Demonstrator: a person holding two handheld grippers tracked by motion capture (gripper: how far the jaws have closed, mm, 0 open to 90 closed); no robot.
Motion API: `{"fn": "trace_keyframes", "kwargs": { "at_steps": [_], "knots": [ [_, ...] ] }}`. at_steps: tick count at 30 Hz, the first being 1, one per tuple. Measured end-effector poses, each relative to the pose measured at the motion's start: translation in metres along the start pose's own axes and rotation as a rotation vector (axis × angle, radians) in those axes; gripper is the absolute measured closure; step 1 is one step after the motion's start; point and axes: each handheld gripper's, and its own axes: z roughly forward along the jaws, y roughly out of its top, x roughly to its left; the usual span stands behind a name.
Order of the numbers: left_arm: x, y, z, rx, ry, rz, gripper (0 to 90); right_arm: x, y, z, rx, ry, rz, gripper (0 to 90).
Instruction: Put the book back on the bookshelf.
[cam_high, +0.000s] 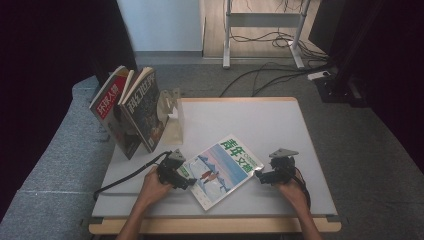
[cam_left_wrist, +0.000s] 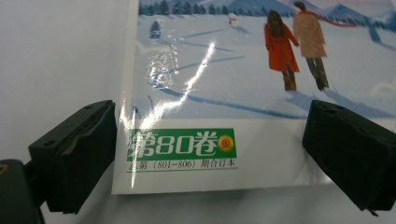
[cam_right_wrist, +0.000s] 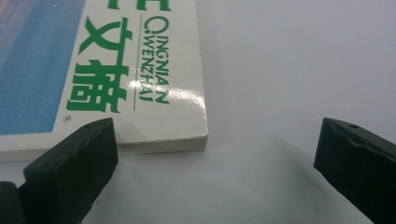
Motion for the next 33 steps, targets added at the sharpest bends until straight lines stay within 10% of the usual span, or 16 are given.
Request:
{"fn": "trace_keyframes", "kwargs": {
  "at_steps": [15, 19, 23, 33],
  "knots": [
    [-0.011, -0.014, -0.009, 0.025, -0.045, 0.05, 4.4, -0.015, 0.027, 0.024, 0.018, -0.042, 0.007, 0.0],
    [-0.002, -0.011, -0.022, -0.011, -0.011, 0.038, 3.0, -0.016, 0.022, 0.024, -0.009, -0.024, 0.035, 0.3],
    [0.012, -0.011, -0.028, 0.012, 0.113, 0.049, 0.0, -0.016, 0.02, 0.023, -0.021, -0.016, 0.042, 2.0],
    [0.044, -0.018, -0.028, -0.019, 0.154, -0.039, 0.0, -0.011, 0.015, 0.018, -0.005, -0.009, 0.02, 0.0]
  ]
}}
